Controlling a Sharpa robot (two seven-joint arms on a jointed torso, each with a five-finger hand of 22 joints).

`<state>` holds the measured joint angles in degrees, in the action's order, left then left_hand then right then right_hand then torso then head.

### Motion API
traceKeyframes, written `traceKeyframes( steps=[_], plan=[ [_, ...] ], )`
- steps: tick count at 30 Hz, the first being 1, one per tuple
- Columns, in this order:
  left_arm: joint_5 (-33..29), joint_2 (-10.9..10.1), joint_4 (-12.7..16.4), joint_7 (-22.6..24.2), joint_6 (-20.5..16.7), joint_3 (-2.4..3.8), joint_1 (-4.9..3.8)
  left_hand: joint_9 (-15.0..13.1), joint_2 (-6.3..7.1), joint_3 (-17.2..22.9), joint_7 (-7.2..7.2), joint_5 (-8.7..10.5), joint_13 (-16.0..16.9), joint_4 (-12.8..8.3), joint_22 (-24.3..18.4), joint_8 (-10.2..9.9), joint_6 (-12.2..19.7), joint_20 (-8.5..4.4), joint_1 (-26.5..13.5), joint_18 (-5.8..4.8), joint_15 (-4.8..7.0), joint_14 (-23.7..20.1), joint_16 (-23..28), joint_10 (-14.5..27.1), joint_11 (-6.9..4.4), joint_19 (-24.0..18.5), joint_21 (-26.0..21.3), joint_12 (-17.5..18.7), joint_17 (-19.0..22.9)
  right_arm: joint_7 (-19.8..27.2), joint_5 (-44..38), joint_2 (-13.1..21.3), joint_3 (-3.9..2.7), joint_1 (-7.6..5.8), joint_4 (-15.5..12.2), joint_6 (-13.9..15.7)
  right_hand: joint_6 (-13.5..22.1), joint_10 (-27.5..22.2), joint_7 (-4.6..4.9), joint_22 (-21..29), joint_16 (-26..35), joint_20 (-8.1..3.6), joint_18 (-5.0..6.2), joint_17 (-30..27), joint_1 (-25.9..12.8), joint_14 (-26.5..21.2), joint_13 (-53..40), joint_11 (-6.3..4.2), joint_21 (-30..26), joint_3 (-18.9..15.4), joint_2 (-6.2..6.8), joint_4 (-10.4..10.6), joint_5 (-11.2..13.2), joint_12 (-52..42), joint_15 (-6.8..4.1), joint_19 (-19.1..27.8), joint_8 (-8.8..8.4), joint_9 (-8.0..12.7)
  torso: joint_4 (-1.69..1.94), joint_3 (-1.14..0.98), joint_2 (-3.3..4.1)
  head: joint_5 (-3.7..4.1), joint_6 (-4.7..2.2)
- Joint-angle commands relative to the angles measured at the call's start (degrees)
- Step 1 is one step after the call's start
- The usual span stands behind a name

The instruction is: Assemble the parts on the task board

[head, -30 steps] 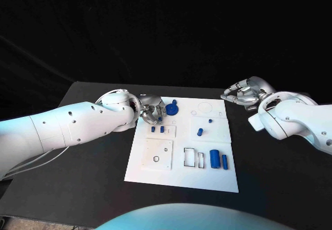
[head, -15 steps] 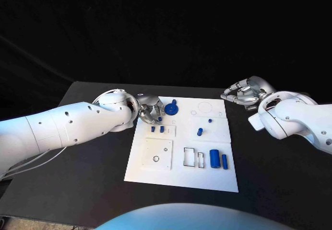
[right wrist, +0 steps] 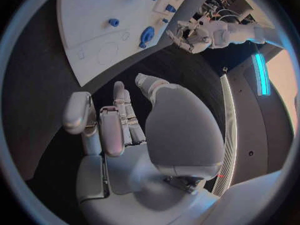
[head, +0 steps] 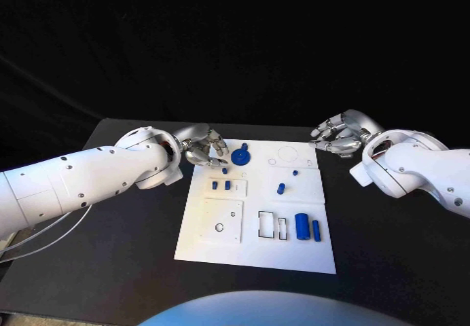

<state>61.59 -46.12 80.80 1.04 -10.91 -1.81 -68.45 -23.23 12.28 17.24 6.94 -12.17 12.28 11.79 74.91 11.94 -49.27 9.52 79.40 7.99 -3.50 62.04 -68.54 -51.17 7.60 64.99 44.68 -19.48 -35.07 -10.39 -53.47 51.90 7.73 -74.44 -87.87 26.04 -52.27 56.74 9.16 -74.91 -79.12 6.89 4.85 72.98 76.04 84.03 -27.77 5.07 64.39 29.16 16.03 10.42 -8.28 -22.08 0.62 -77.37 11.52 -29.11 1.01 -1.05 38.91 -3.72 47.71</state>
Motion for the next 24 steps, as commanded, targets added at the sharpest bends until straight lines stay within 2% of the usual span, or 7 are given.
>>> traceKeyframes(
  steps=[1, 5, 6, 8, 12, 15, 24],
  plan=[
    [-23.74, -1.12, 0.54, 7.1, -4.4, 0.24, -0.05, 0.1, 0.1, -1.14, 0.26, -0.46, 0.01, 1.33, 2.68, -0.11, 0.52, 0.09, 0.14, 0.81, -0.12, -0.56, 0.39, 1.17, 0.09, -1.85, -2.96, -0.47, 0.95, 3.91, -14.89, -0.37, 0.0, 0.41, 0.13, -7.01, -0.95, -0.19, -0.39, -5.65, -0.72, 0.06, 0.21, 0.68, 0.56, 0.69, 3.47, 0.28, 1.26, 0.19, 0.4, -1.58, 0.6, 4.03, 0.31, -0.91, -0.17, 0.43, -0.08, -0.04, 0.01, 0.36, -0.34],
    [-34.12, -2.74, 1.25, 8.39, -3.14, 0.39, -0.04, 0.05, -1.19, -6.73, 1.13, -1.62, 0.13, 4.75, 1.51, 0.08, 0.82, 0.53, -0.71, 1.44, -0.61, -1.99, 0.66, 2.71, 0.57, -4.3, -8.02, -2.01, 2.55, 3.39, -24.58, -0.97, 0.03, 1.16, 0.14, -8.71, -1.42, 0.79, -0.73, -6.75, -1.91, 0.02, -0.26, 2.09, 0.87, 1.46, 6.49, 0.22, 3.66, 0.33, 0.37, -3.1, 0.66, 7.13, 0.3, -2.27, -0.64, 1.16, -0.15, -0.02, 0.13, 0.77, -0.67],
    [-36.67, -3.16, 1.46, 8.72, -2.87, 0.41, -0.03, 0.02, -1.84, -7.94, 1.53, -1.49, 0.18, 4.88, 1.51, 0.16, 0.85, 0.6, -0.9, 1.45, -0.66, -2.05, 0.48, 2.79, 0.6, -4.19, -8.23, -2.49, 2.86, 3.09, -26.88, -1.14, 0.04, 1.44, 0.11, -9.06, -1.43, 0.87, -0.81, -6.83, -2.0, 0.0, -0.29, 2.17, 0.92, 1.53, 6.85, 0.23, 3.79, 0.37, 0.34, -3.29, 0.66, 7.49, 0.31, -2.36, -0.73, 1.28, -0.13, -0.02, 0.15, 0.92, -0.74],
    [-41.35, -3.96, 1.89, 9.5, -2.69, 0.43, -0.02, -0.08, -3.83, -10.02, 2.76, -4.12, 0.26, 4.83, 0.66, 0.61, 0.5, 0.62, -2.55, 2.03, -0.59, -2.75, 0.51, 2.72, 0.45, -5.83, -12.06, -3.76, 3.86, 2.41, -30.86, -1.48, 0.07, 2.04, 0.02, -9.6, -1.67, 0.89, -0.62, -7.04, -2.19, 0.0, -0.38, 2.36, 0.93, 1.67, 7.71, 0.37, 4.18, 0.35, 0.32, -3.68, 0.71, 8.42, 0.41, -2.62, -0.84, 1.53, -0.06, -0.02, 0.15, 1.06, -0.77],
    [-48.78, -5.23, 2.55, 11.56, -2.51, 0.43, 0.01, -0.12, -4.92, -9.51, 3.31, -4.81, 0.6, 4.56, -1.06, 1.61, -0.58, 0.33, 0.09, 2.49, -0.12, -4.27, 2.62, 0.64, -0.24, -8.49, -16.08, -6.1, 5.9, 1.0, -36.28, -2.15, 0.11, 3.09, -0.24, -10.66, -2.32, 1.18, -0.39, -7.52, -2.77, -0.03, -0.59, 3.13, 0.95, 2.04, 8.49, 0.55, 5.27, 0.34, 0.25, -4.04, 0.69, 9.15, 0.61, -3.21, -0.77, 1.73, 0.06, -0.06, 0.14, 1.15, -0.76],
    [-52.13, -5.93, 3.01, 13.15, -2.52, 0.42, 0.06, -0.18, -4.84, -8.47, 2.45, -5.12, 1.73, 4.58, -2.11, 2.71, -1.67, -0.35, 2.43, 2.55, 0.76, -4.55, 3.61, -3.13, -1.4, -8.91, -17.18, -9.6, 7.08, 0.0, -38.83, -2.5, 0.14, 3.63, -0.59, -11.66, -2.8, 1.54, -0.28, -7.77, -3.04, -0.08, -0.69, 3.46, 0.97, 2.25, 9.06, 0.62, 5.8, 0.39, 0.27, -4.32, 0.31, 9.64, 0.72, -3.53, -0.75, 1.92, 0.07, 0.02, 0.12, 1.31, -0.74],
    [-55.24, -7.0, 4.13, 15.19, -2.82, 0.4, 0.17, -0.04, -4.57, -7.61, 2.5, -5.01, 1.68, 4.62, -2.62, 2.98, -1.49, -0.49, 3.44, 2.41, 0.7, -4.7, 3.91, -1.4, -1.19, -8.87, -17.62, -9.8, 7.61, -1.91, -41.75, -3.42, 0.22, 4.39, -1.12, -12.87, -3.15, 2.11, -0.05, -8.55, -3.48, -0.11, -1.07, 4.02, 0.66, 2.56, 10.03, 0.8, 7.63, 0.26, 0.37, -4.68, -0.7, 10.52, 0.87, -4.45, -1.0, 2.36, -0.06, 0.11, 0.12, 1.5, -0.84]
  ],
)
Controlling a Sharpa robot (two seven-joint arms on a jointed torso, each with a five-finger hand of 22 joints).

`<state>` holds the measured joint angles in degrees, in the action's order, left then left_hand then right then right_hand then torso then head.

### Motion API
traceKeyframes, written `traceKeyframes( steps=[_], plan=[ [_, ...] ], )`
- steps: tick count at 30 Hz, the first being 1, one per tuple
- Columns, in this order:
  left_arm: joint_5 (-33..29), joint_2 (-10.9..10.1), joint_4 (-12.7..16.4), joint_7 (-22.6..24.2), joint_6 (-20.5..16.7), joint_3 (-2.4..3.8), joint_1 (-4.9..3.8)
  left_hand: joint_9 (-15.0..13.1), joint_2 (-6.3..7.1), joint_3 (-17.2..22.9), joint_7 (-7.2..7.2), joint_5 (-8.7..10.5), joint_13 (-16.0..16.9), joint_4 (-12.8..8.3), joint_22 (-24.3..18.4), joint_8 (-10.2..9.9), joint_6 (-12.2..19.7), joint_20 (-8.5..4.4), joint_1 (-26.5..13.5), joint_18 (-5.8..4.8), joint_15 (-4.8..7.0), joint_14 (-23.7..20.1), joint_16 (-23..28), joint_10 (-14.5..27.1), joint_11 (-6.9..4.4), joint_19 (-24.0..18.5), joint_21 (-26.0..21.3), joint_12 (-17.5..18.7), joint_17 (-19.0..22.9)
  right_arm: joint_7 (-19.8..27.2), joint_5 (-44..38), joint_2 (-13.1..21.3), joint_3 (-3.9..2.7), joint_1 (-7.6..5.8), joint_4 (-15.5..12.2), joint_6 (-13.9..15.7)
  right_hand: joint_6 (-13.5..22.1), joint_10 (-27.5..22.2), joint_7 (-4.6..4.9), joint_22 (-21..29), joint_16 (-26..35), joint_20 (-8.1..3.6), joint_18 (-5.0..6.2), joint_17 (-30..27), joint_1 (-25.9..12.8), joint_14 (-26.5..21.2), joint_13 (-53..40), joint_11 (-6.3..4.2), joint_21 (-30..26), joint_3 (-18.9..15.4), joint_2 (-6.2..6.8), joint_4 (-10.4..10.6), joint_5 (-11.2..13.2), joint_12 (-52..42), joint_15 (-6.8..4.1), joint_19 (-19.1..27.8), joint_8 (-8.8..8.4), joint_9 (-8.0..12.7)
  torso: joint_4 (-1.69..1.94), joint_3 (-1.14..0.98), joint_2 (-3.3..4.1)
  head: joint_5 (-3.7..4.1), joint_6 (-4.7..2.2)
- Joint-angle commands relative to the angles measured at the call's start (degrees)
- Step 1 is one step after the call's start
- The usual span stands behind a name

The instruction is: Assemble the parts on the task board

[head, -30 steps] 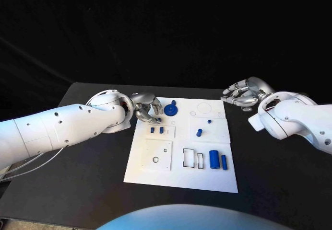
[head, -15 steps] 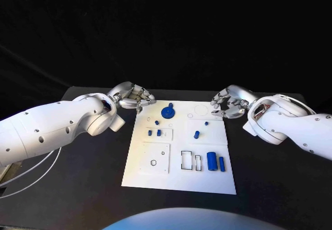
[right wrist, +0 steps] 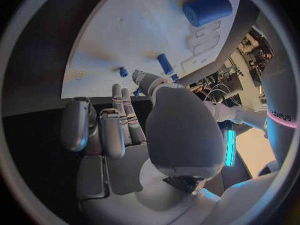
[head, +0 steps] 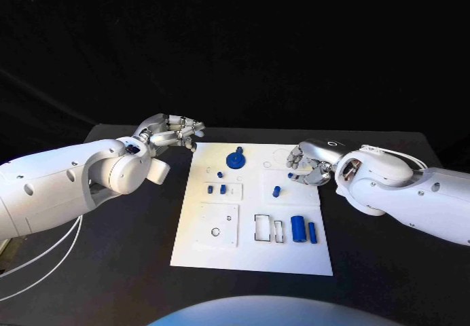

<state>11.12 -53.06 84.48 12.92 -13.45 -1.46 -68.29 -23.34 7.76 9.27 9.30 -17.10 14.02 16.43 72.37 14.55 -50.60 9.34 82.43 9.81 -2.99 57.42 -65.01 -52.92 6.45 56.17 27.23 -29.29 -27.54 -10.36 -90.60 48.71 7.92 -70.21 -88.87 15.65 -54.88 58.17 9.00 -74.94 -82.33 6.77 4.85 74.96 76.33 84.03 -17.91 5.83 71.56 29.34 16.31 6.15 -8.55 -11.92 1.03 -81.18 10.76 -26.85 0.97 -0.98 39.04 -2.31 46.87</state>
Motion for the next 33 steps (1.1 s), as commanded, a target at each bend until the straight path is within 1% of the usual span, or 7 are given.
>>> traceKeyframes(
  steps=[1, 8, 11, 14, 19, 23, 33],
  plan=[
    [-4.89, -0.11, 0.54, 3.39, -0.29, 0.05, 0.02, 0.08, -0.06, 0.39, 0.14, -0.08, -0.07, -0.03, -0.09, 0.37, -0.15, -0.3, 0.45, 0.58, 0.18, -0.08, 0.38, 0.39, -0.03, -0.05, -0.18, 0.02, 0.09, -2.1, -4.74, -0.37, 0.03, 0.22, -0.1, -2.43, -0.59, 0.75, 0.12, -8.56, -0.26, 0.02, -1.09, 2.0, 0.35, 2.57, 0.25, 0.04, 0.54, 0.06, 0.09, -0.45, -0.52, 0.43, 0.47, -0.68, -0.26, 0.14, 0.0, 0.01, 0.01, 0.13, -0.06],
    [-5.32, -0.23, 0.97, 3.64, -0.34, 0.04, 0.03, 0.13, -0.04, 0.63, 0.19, -0.09, -0.12, -0.11, -0.18, 0.36, 0.01, -0.28, 0.75, 0.56, 0.15, -0.1, 0.41, 0.62, 0.02, -0.03, -0.25, 0.0, 0.17, -3.13, -5.32, -1.18, 0.06, 0.54, 0.58, -2.26, -1.05, 1.35, 0.2, -8.96, -0.49, 0.08, -1.27, 2.27, 0.64, 2.72, 0.93, 0.08, 1.39, 0.85, -0.28, -0.84, -0.85, 1.01, 0.5, -1.12, -0.36, 0.45, 0.06, 0.03, 0.0, 0.36, -0.15],
    [-5.37, -0.31, 1.15, 3.57, -0.42, 0.04, 0.03, 0.15, -0.02, 0.71, 0.21, -0.09, -0.13, -0.14, -0.2, 0.35, 0.09, -0.27, 0.86, 0.57, 0.14, -0.1, 0.41, 0.67, 0.03, -0.02, -0.27, -0.02, 0.2, -3.35, -5.41, -1.46, 0.07, 0.68, 0.93, -2.43, -1.67, 2.33, 0.19, -9.37, -0.74, 0.08, -1.41, 2.54, 0.79, 2.88, 1.83, 0.06, 2.19, 2.75, -0.33, -1.39, 0.41, 1.76, 0.48, -1.53, -0.49, 0.84, 0.11, 0.01, 0.03, 0.42, -0.12],
    [-5.4, -0.4, 1.32, 3.46, -0.51, 0.04, 0.03, 0.18, -0.01, 0.8, 0.25, -0.11, -0.14, -0.15, -0.23, 0.33, 0.18, -0.27, 0.96, 0.57, 0.13, -0.1, 0.41, 0.71, 0.05, -0.01, -0.28, -0.05, 0.23, -3.48, -5.45, -1.8, 0.08, 1.01, 1.29, -2.49, -2.22, 3.17, 0.04, -9.75, -0.92, 0.06, -1.58, 2.77, 0.83, 3.0, 2.38, -0.07, 3.04, 4.42, -0.43, -1.78, 0.5, 2.2, 0.37, -1.93, -0.46, 1.02, -0.01, -0.05, 0.07, 0.33, -0.08],
    [-5.41, -0.5, 1.54, 3.19, -0.65, 0.04, 0.03, 0.2, -0.04, 0.9, 0.27, -0.13, -0.15, -0.16, -0.25, 0.32, 0.26, -0.26, 1.06, 0.57, 0.12, -0.09, 0.41, 0.74, 0.06, 0.01, -0.3, -0.08, 0.25, -3.42, -5.46, -2.41, 0.09, 1.6, 1.78, -2.37, -3.49, 5.18, -0.37, -10.62, -1.32, -0.16, -1.99, 3.31, 0.35, 3.26, 3.12, -0.44, 5.11, 7.21, -0.54, -2.47, 0.97, 2.91, 0.02, -2.9, -0.07, 1.02, 0.07, -0.11, 0.08, 0.24, 0.1],
    [-5.42, -0.56, 1.61, 2.94, -0.69, 0.04, 0.03, 0.24, -0.03, 1.05, 0.32, -0.15, -0.17, -0.17, -0.29, 0.29, 0.41, -0.26, 1.21, 0.57, 0.11, -0.06, 0.39, 0.79, 0.08, 0.05, -0.31, -0.12, 0.29, -3.46, -5.45, -2.73, 0.09, 1.89, 1.95, -2.2, -4.51, 6.94, -0.78, -11.1, -1.4, -0.38, -2.22, 3.37, -0.09, 3.3, 3.23, -0.88, 6.25, 8.46, -0.71, -2.91, 1.34, 2.99, -0.35, -3.42, 0.43, 0.75, 0.0, -0.13, 0.05, 0.03, 0.26],
    [-5.42, -0.67, 1.69, 2.51, -0.69, 0.04, 0.02, 0.29, 0.0, 1.35, 0.38, -0.14, -0.2, -0.22, -0.34, 0.3, 0.63, -0.25, 1.54, 0.58, 0.12, 0.18, 0.19, 0.81, 0.1, 0.19, -0.29, -0.25, 0.29, -4.36, -5.49, -3.16, 0.09, 2.12, 2.27, -1.96, -4.88, 7.78, -0.97, -11.51, -1.45, -0.49, -2.46, 3.44, -0.58, 3.33, 3.16, -1.13, 7.36, 8.77, -0.66, -3.08, 1.53, 3.03, -0.6, -3.92, 0.64, 0.58, -0.02, -0.12, 0.04, -0.02, 0.4]
  ],
)
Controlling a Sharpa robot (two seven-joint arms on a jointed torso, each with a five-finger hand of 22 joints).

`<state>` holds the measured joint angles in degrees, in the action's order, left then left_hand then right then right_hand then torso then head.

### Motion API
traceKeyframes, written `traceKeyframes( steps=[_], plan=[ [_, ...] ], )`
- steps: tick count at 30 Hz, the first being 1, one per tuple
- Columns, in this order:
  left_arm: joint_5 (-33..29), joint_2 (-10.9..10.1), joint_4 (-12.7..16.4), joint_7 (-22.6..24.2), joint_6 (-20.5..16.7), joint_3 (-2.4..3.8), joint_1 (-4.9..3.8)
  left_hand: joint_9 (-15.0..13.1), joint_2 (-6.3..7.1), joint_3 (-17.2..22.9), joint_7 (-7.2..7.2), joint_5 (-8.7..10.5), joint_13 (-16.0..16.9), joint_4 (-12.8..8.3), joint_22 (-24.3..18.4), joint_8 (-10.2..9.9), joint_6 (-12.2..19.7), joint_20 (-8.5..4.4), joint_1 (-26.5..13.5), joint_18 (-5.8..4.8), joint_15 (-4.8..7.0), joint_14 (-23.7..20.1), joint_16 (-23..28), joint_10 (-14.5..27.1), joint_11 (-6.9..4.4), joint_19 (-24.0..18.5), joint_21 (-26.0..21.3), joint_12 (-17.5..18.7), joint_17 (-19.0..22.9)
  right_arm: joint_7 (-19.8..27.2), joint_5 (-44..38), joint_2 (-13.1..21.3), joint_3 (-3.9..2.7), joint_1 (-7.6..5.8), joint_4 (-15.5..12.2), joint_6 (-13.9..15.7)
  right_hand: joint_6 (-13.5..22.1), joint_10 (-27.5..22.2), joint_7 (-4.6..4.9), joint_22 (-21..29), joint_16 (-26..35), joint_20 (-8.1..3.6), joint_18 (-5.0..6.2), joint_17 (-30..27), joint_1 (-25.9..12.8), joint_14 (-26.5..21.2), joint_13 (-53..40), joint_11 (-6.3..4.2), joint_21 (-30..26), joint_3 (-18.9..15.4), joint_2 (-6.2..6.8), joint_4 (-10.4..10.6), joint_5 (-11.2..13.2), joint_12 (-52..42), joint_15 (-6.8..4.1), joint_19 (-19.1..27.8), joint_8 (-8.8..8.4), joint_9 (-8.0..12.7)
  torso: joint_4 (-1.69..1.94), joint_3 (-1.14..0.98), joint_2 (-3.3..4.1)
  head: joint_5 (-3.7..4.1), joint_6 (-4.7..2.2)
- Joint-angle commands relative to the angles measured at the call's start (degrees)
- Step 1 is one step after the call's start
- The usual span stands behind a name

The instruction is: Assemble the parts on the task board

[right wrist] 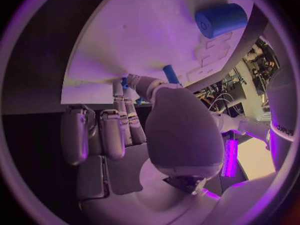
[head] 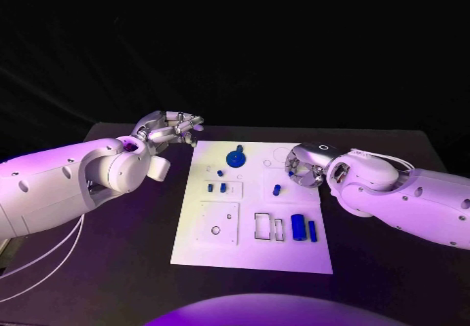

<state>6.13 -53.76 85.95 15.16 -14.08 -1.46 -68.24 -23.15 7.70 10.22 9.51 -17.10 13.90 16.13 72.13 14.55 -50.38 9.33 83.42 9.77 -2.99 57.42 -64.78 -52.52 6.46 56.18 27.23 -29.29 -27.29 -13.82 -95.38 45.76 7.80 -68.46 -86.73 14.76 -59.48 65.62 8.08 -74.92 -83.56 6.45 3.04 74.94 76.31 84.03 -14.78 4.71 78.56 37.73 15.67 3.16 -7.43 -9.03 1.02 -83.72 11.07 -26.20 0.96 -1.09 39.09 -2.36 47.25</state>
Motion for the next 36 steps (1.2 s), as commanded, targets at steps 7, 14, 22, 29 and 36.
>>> traceKeyframes(
  steps=[7, 14, 22, 29, 36],
  plan=[
    [-0.42, 0.01, 0.31, 0.1, -0.04, 0.05, -0.03, 0.1, 0.08, 0.44, 0.18, -0.14, -0.09, 0.08, -0.11, 0.32, 0.43, -0.24, 0.58, 0.63, 0.12, 0.18, -0.05, 0.42, 0.09, 0.18, -0.3, -0.26, 0.05, -2.8, -1.94, -1.0, 0.23, 0.71, 0.67, -2.01, -0.84, 1.03, -0.34, -12.02, -0.35, -0.31, -0.93, 3.64, -0.94, 3.38, -0.04, -0.27, 1.74, 0.7, -0.26, -0.22, 0.71, 0.23, -0.81, -2.01, 0.69, -0.34, 0.05, 0.01, -0.03, -0.03, 0.22],
    [-0.36, -0.23, 0.48, -0.13, -0.19, 0.05, -0.03, 0.12, 0.18, 0.54, 0.21, -0.15, -0.11, 0.03, -0.13, 0.32, 0.54, -0.23, 0.74, 0.62, 0.1, 0.16, -0.07, 0.47, 0.11, 0.19, -0.31, -0.29, 0.06, -5.24, -3.87, -1.43, 0.24, 1.21, 0.44, -2.52, -2.28, 2.98, -1.0, -12.93, -0.21, -0.79, -1.47, 3.19, -1.2, 3.38, -0.26, -0.95, 4.28, 1.49, -0.54, -1.11, -0.21, 0.63, -1.41, -3.15, 1.63, -1.11, -0.27, -0.01, 0.02, -0.04, 0.23],
    [-0.29, -0.11, 0.48, -0.21, -0.14, 0.06, -0.04, 0.13, 0.26, 0.7, 0.22, -0.15, -0.14, -0.03, -0.16, 0.35, 0.6, -0.23, 0.95, 0.62, 0.09, 0.12, -0.08, 0.53, 0.13, 0.19, -0.34, -0.32, 0.08, -6.8, -5.65, -1.52, 0.25, 1.5, -0.15, -0.81, -4.29, 5.84, -1.64, -13.53, -0.33, -1.51, -1.85, 3.27, -0.13, 3.43, -0.84, -1.93, 6.09, 2.24, -1.93, -3.31, -0.85, 0.85, -2.33, -3.95, 3.02, -2.35, -0.07, -0.02, -0.04, -0.07, 0.28],
    [-0.22, -0.08, 0.42, -0.26, -0.08, 0.06, -0.04, 0.13, 0.3, 0.78, 0.23, -0.15, -0.16, -0.05, -0.18, 0.37, 0.63, -0.22, 1.06, 0.61, 0.08, 0.1, -0.09, 0.56, 0.14, 0.19, -0.35, -0.33, 0.09, -8.09, -6.84, -1.58, 0.25, 1.61, -0.48, 1.97, -4.93, 7.35, -1.82, -13.79, -0.4, -1.94, -2.04, 3.36, 0.63, 3.46, -1.36, -2.35, 6.97, 2.75, -2.9, -4.77, -0.94, 1.01, -2.73, -4.32, 3.5, -3.03, -0.18, -0.01, -0.01, -0.12, 0.11],
    [-0.2, -0.04, 0.33, -0.35, 0.01, 0.06, -0.03, 0.14, 0.32, 0.82, 0.25, -0.16, -0.17, -0.05, -0.19, 0.38, 0.65, -0.22, 1.09, 0.61, 0.08, 0.09, -0.09, 0.58, 0.15, 0.19, -0.36, -0.33, 0.1, -8.32, -7.16, -1.33, 0.24, 1.64, -1.01, 5.24, -5.11, 7.76, -1.86, -13.86, -0.44, -2.03, -2.1, 3.42, 0.56, 3.48, -1.55, -2.43, 7.22, 2.94, -3.13, -5.01, -0.7, 1.05, -2.81, -4.43, 3.63, -3.23, -0.21, -0.04, 0.02, -0.14, -0.05]
  ],
)
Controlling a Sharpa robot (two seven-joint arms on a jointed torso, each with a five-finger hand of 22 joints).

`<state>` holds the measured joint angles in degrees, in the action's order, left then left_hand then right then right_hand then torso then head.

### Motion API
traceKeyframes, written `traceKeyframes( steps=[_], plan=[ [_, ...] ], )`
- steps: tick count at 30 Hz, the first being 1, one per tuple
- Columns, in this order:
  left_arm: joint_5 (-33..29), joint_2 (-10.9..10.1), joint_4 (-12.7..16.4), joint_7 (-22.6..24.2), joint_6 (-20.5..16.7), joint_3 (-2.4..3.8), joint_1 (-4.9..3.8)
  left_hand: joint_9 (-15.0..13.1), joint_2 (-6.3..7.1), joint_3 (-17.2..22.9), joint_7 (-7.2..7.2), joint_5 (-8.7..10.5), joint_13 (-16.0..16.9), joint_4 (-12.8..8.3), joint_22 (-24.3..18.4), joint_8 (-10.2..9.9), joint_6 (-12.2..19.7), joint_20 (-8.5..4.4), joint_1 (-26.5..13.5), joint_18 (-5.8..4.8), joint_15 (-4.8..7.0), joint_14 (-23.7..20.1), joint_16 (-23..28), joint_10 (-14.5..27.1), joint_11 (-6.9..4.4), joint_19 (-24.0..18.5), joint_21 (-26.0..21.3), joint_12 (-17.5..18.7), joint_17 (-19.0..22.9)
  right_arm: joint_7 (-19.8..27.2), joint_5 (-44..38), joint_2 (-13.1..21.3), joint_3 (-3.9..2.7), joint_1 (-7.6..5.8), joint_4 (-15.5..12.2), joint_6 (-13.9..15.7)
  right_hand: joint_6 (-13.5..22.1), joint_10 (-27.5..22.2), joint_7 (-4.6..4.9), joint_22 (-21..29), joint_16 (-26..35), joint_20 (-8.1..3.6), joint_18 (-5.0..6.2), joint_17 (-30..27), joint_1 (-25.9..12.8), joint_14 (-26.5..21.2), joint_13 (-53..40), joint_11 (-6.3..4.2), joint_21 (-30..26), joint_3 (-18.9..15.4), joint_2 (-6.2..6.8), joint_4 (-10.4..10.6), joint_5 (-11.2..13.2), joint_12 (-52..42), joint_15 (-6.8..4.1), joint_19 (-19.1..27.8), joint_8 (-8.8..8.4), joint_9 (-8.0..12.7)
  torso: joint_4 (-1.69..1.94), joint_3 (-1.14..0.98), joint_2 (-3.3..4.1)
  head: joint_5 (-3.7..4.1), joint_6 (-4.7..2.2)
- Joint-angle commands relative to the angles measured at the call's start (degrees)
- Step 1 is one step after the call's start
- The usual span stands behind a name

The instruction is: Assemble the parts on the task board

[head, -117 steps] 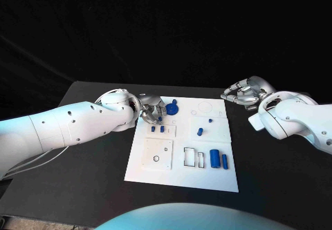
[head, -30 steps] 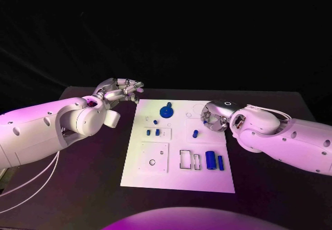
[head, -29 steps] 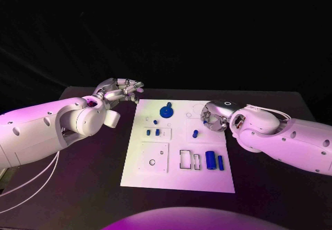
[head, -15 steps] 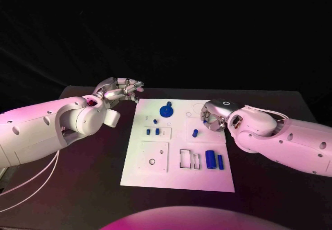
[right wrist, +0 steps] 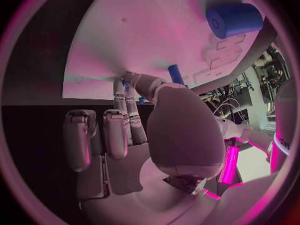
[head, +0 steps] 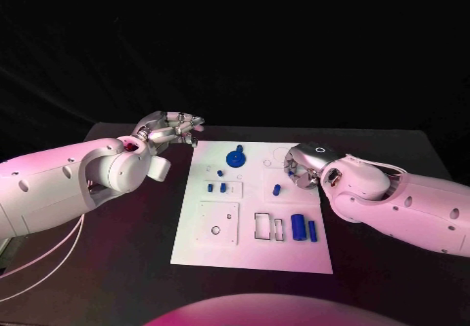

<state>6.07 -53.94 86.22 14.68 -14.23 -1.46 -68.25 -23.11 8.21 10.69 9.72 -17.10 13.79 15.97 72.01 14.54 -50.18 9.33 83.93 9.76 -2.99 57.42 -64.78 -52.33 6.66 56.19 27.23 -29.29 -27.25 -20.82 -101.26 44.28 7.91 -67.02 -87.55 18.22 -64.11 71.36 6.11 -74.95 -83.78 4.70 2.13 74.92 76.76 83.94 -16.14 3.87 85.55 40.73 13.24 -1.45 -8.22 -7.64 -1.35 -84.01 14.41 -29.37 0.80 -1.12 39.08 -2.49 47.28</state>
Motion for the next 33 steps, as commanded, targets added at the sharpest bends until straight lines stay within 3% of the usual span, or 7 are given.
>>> traceKeyframes(
  steps=[1, 14, 23, 30, 33],
  plan=[
    [-0.13, 0.16, 0.03, 0.11, 0.18, 0.06, -0.02, 0.09, -0.18, 0.36, 0.05, -0.16, -0.07, 0.12, -0.08, 0.39, 0.45, -0.22, 0.59, 0.62, 0.07, 0.09, -0.09, 0.4, -0.05, 0.18, -0.36, -0.33, 0.06, -1.26, -1.19, 0.24, 0.13, 0.2, -0.33, 2.19, -0.52, 2.08, 0.1, -13.84, -0.22, -0.28, -1.19, 3.44, 0.05, 3.58, -0.22, -1.61, 0.26, -0.04, -0.71, -0.43, 0.18, -0.32, -0.44, -4.15, 0.32, -0.1, -0.05, 0.0, 0.02, 0.02, -0.07],
    [-0.12, 0.37, -0.41, -0.1, 0.43, 0.05, -0.02, 0.12, -0.1, 0.47, 0.12, -0.28, -0.13, 0.19, -0.11, 0.4, 0.55, -0.2, 0.59, 0.61, 0.03, 0.02, -0.09, 0.6, 0.02, 0.16, -0.39, -0.29, 0.08, -0.78, 1.05, 2.73, -0.31, -0.37, -4.26, 4.67, -0.62, 2.26, 0.06, -13.87, -0.24, -0.34, -1.22, 3.46, -0.14, 3.59, -0.34, -1.67, 0.39, 0.02, -0.76, -0.55, 0.58, -0.22, -0.49, -4.2, 0.4, -0.25, -0.01, 0.02, 0.04, 0.02, -0.13],
    [-0.12, 0.37, -0.54, -0.26, 0.5, 0.05, -0.02, 0.12, -0.1, 0.52, 0.15, -0.37, -0.15, 0.25, -0.13, 0.42, 0.58, -0.18, 0.56, 0.6, 0.0, -0.01, -0.09, 0.68, 0.06, 0.15, -0.41, -0.28, 0.1, -0.46, 2.79, 6.15, -0.76, -1.72, -11.38, 5.7, -0.62, 2.29, 0.04, -13.98, -0.24, -0.35, -1.31, 3.46, -0.16, 3.59, -0.36, -1.68, 0.78, 0.07, -0.78, -0.61, 0.65, -0.17, -0.5, -4.38, 0.4, -0.28, -0.19, 0.07, 0.0, -0.64, -0.1],
    [-0.12, 0.76, -0.7, -0.33, 0.79, 0.05, -0.01, 0.13, -0.08, 0.57, 0.18, -0.44, -0.18, 0.32, -0.14, 0.45, 0.61, -0.17, 0.5, 0.59, -0.03, -0.04, -0.1, 0.76, 0.09, 0.14, -0.43, -0.28, 0.11, 0.16, 3.45, 4.38, -0.83, -1.88, -15.2, 5.94, -0.6, 2.27, 0.04, -13.98, -0.18, -0.36, -1.3, 3.33, -0.18, 3.56, -0.38, -1.67, 0.75, 0.12, -0.82, -0.64, 0.69, -0.12, -0.51, -4.36, 0.39, -0.3, 0.03, 0.0, -0.01, -1.16, 0.02],
    [-0.12, 0.9, -0.74, -0.38, 0.84, 0.04, -0.01, 0.13, -0.08, 0.57, 0.18, -0.44, -0.18, 0.32, -0.14, 0.45, 0.61, -0.17, 0.5, 0.59, -0.03, -0.04, -0.1, 0.76, 0.09, 0.14, -0.43, -0.28, 0.11, 0.34, 3.47, 2.92, -0.83, -1.84, -15.65, 5.84, -0.58, 2.26, 0.04, -13.97, -0.18, -0.37, -1.3, 3.33, -0.19, 3.56, -0.38, -1.67, 0.74, 0.13, -0.84, -0.64, 0.71, -0.1, -0.51, -4.35, 0.38, -0.31, 0.05, 0.11, 0.0, -1.61, -0.05]
  ],
)
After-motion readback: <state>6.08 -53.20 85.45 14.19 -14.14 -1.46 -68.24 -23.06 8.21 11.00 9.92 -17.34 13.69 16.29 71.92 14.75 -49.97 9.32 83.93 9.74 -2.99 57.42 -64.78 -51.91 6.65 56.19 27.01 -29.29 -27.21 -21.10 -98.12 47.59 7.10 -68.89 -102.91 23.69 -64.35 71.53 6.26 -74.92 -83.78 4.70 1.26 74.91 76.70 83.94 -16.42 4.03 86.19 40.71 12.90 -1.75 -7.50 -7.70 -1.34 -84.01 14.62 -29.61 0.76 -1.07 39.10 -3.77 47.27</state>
